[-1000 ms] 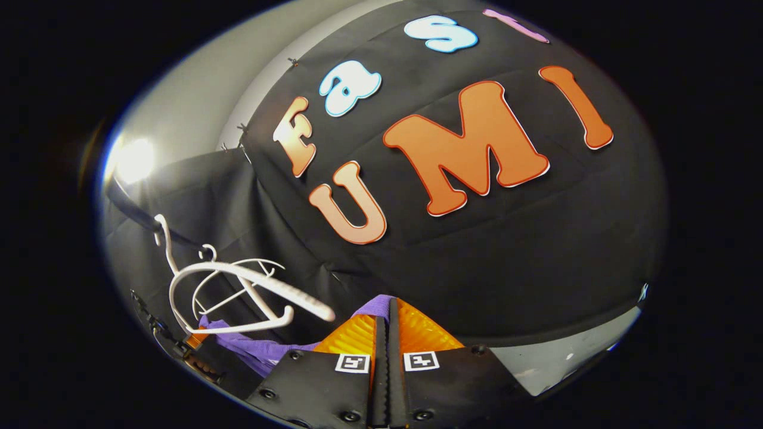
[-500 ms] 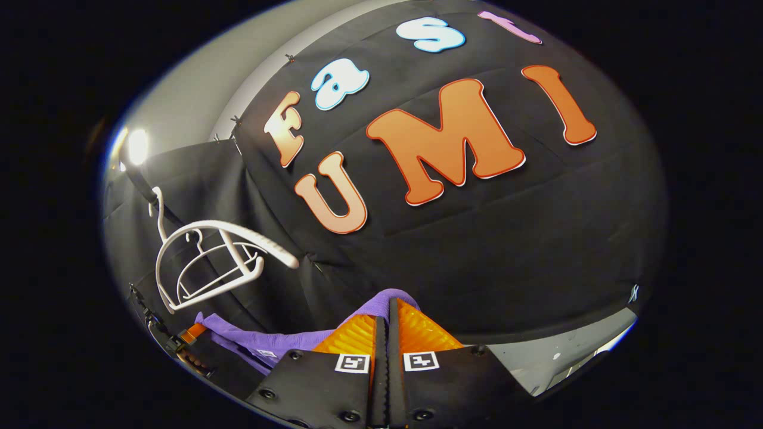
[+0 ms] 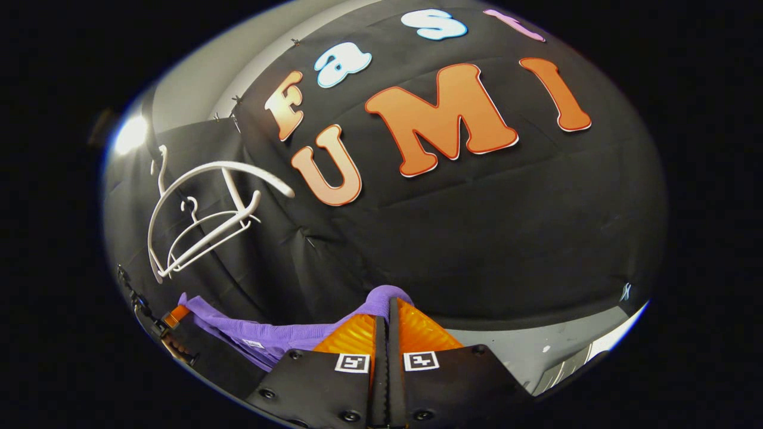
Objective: Grasp the clothes on the hanger with both hands and then place them into the laundry hamper below.
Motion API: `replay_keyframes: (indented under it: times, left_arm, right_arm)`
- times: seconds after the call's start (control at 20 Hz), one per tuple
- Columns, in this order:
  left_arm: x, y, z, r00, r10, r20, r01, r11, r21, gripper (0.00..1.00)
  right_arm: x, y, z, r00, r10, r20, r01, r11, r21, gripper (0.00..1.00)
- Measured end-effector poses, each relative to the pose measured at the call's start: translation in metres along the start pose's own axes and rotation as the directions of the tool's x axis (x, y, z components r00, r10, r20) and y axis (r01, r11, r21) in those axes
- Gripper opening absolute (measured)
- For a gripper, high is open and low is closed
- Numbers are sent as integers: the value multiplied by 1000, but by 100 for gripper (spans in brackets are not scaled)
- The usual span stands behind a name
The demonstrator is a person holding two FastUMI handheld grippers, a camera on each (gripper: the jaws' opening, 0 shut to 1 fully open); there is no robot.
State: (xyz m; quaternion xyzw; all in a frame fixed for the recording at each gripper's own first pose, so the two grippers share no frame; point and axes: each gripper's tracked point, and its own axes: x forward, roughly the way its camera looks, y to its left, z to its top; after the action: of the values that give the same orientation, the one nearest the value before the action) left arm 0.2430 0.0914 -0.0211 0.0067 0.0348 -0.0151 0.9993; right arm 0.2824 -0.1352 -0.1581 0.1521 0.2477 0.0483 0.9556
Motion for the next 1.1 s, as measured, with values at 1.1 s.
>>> replay_keyframes:
  times: [1.1]
  left_arm:
    - [-14,-257,-114,880,-423,-215,431,902,-8,0]
  right_arm:
    - [-58,43,-115,999,11,-51,-20,985,-170,8]
